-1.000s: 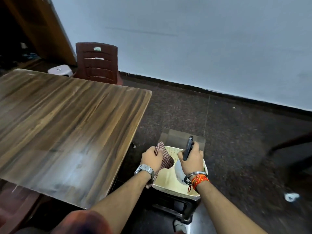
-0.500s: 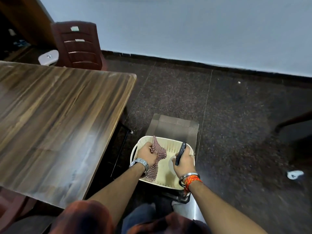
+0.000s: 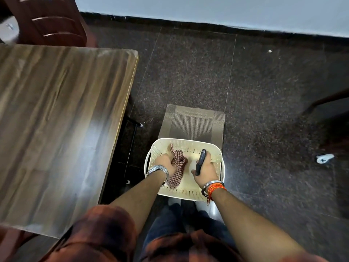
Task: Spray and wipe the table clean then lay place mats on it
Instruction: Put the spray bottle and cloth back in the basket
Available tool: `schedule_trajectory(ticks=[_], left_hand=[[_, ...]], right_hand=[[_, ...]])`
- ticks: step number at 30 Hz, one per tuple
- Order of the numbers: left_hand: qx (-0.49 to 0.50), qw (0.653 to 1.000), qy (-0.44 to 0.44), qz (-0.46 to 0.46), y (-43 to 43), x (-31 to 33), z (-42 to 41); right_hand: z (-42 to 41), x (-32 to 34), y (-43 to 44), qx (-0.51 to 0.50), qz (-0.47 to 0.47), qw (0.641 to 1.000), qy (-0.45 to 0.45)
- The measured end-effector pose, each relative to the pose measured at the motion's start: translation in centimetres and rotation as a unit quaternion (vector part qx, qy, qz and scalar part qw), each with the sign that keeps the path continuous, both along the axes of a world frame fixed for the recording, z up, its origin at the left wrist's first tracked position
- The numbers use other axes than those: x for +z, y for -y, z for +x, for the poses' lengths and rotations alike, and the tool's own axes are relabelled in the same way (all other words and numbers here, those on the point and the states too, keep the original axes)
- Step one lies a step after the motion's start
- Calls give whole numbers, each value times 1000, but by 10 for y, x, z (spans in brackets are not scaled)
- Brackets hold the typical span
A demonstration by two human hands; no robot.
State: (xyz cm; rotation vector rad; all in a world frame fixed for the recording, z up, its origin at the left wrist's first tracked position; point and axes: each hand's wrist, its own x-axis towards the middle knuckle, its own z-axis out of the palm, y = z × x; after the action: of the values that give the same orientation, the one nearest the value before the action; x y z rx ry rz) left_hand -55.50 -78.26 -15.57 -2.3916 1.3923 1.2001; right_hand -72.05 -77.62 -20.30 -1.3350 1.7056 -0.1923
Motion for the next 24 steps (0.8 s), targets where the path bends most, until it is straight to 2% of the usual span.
schedule_trajectory(ticks=[6, 9, 12, 15, 18, 21, 24], left_hand=[[-60, 994, -22, 88, -5, -2, 16], [-81, 993, -23, 83, -4, 1, 21], [-104, 991, -34, 81, -3, 12, 21], [-175, 979, -26, 104, 7, 25, 16], [-219, 973, -17, 72, 22, 41, 6], [-213, 977, -25, -20, 32, 54, -8], [-205, 974, -25, -90, 40, 58, -22]], right_hand=[[-9, 13, -2, 22, 33, 999, -37], [-15, 28, -4, 5, 50, 998, -42], [-20, 45, -6, 56, 82, 994, -56], [-28, 59, -1, 66, 64, 993, -67], [-30, 76, 10, 68, -15, 992, -104], [-30, 88, 19, 86, -104, 985, -112], [-35, 97, 35, 98, -152, 976, -122]])
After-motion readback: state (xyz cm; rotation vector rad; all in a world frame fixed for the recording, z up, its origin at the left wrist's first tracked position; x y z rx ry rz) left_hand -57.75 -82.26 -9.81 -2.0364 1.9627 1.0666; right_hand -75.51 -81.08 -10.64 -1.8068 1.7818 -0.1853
